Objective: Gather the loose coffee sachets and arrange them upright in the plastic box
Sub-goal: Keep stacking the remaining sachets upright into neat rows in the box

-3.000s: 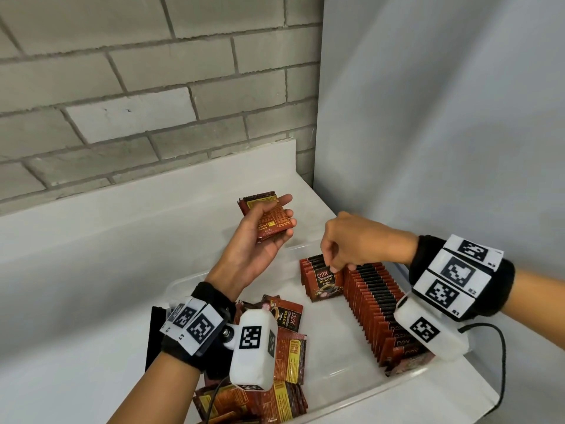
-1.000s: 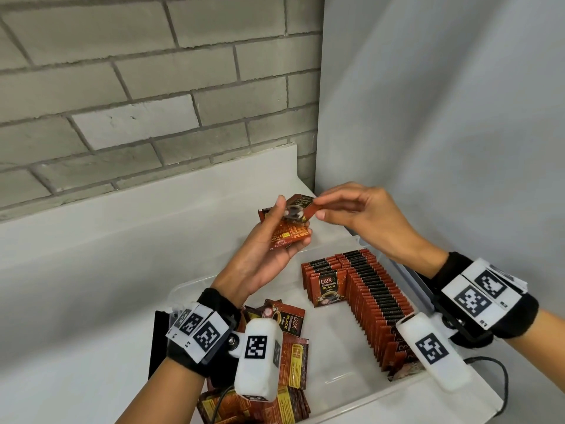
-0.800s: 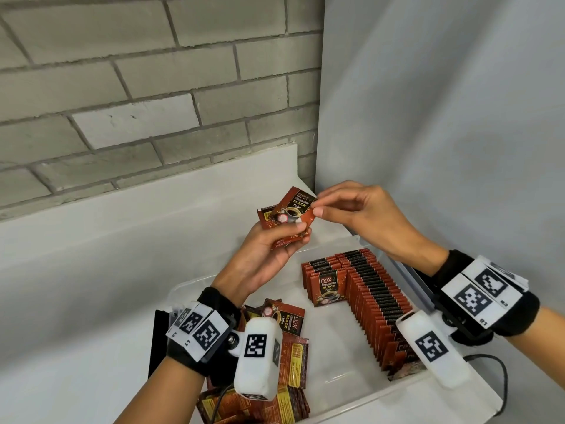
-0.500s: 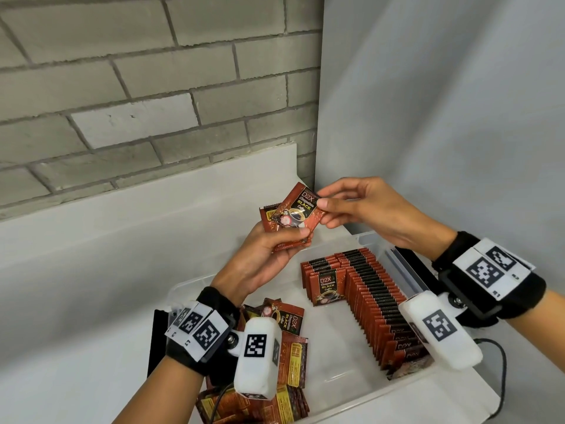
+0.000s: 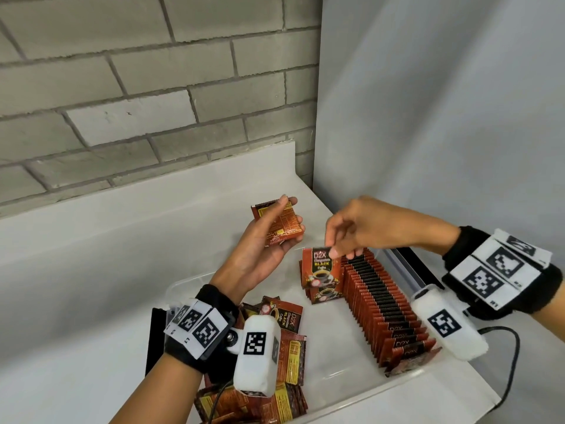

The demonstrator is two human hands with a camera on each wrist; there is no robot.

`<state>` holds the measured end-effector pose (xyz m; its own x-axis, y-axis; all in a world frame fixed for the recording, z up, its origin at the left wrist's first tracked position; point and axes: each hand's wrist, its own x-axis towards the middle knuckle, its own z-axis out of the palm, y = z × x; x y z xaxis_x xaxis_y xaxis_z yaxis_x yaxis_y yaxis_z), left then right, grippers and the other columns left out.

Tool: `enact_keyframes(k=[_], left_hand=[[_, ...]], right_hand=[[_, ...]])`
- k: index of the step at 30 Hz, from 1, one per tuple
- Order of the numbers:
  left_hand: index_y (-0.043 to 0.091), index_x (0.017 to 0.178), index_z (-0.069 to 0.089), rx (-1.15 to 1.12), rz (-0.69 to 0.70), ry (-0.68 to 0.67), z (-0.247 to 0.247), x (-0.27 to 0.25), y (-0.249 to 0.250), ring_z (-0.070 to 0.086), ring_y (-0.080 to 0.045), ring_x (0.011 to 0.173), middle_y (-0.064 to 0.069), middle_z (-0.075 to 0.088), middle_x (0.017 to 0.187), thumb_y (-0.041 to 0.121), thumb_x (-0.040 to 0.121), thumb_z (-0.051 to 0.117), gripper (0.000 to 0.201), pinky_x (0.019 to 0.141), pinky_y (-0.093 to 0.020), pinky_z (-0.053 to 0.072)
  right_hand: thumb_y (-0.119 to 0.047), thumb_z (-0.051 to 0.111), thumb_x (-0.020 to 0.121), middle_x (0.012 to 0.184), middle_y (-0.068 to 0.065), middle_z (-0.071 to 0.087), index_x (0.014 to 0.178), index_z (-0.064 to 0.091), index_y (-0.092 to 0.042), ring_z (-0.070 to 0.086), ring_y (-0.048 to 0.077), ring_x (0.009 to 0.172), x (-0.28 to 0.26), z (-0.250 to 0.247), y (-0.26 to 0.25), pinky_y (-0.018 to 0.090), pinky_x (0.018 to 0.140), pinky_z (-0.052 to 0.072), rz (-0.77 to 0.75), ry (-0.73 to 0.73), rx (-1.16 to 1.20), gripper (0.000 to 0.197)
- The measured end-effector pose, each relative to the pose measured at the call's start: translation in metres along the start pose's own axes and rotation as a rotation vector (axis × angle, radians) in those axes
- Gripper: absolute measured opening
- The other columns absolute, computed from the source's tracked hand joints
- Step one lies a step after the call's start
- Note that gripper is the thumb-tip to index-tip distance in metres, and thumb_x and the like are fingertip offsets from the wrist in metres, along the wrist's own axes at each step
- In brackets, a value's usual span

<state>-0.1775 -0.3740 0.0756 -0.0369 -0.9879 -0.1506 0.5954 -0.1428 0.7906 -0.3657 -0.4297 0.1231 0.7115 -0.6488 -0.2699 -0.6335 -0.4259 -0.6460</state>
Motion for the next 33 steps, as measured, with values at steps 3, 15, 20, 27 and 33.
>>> enact_keyframes(k=[3, 15, 20, 27, 33], left_hand=[[0.009, 0.114, 0.060, -0.009, 0.005, -0.007, 0.000, -0.001, 0.000, 0.061, -0.016, 0.077, -0.007, 0.063, 0.081, 0.033, 0.081, 0.060, 0.041, 0.070, -0.023, 0.053], [0.008, 0.118, 0.059, -0.027, -0.024, -0.003, 0.000, 0.000, 0.000, 0.061, -0.017, 0.079, -0.009, 0.062, 0.084, 0.033, 0.081, 0.061, 0.044, 0.069, -0.024, 0.055], [0.008, 0.116, 0.059, -0.052, -0.037, -0.008, 0.001, 0.000, 0.000, 0.060, -0.017, 0.078, -0.009, 0.062, 0.081, 0.031, 0.082, 0.059, 0.041, 0.068, -0.024, 0.054], [0.005, 0.096, 0.056, -0.063, -0.055, 0.045, 0.000, 0.002, -0.001, 0.064, -0.017, 0.072, -0.010, 0.064, 0.080, 0.006, 0.090, 0.052, 0.007, 0.064, -0.024, 0.055], [0.005, 0.097, 0.059, 0.025, -0.025, 0.034, 0.000, 0.001, -0.002, 0.065, -0.016, 0.077, -0.008, 0.066, 0.082, -0.003, 0.090, 0.050, 0.014, 0.070, -0.024, 0.055]], right_hand=[[-0.018, 0.075, 0.081, 0.071, 0.004, 0.072, 0.086, 0.070, -0.018, 0.065, 0.010, 0.060, 0.008, 0.011, -0.002, 0.008, 0.056, 0.040, 0.022, -0.040, -0.220, 0.007], [-0.019, 0.075, 0.080, 0.066, -0.013, 0.049, 0.081, 0.067, -0.015, 0.048, 0.006, 0.064, 0.017, 0.031, -0.011, 0.017, 0.053, 0.032, -0.005, -0.061, -0.598, 0.009], [-0.018, 0.076, 0.078, 0.067, -0.012, 0.046, 0.077, 0.064, -0.016, 0.050, 0.013, 0.070, 0.017, 0.032, -0.011, 0.018, 0.054, 0.034, 0.005, -0.069, -0.617, 0.012], [-0.020, 0.078, 0.076, 0.067, -0.013, 0.045, 0.076, 0.064, -0.017, 0.048, 0.012, 0.071, 0.016, 0.032, -0.011, 0.022, 0.058, 0.036, 0.017, -0.076, -0.619, 0.014], [-0.023, 0.078, 0.076, 0.066, -0.015, 0.045, 0.079, 0.066, -0.014, 0.047, 0.010, 0.069, 0.017, 0.032, -0.008, 0.018, 0.055, 0.032, 0.000, -0.079, -0.618, 0.015]])
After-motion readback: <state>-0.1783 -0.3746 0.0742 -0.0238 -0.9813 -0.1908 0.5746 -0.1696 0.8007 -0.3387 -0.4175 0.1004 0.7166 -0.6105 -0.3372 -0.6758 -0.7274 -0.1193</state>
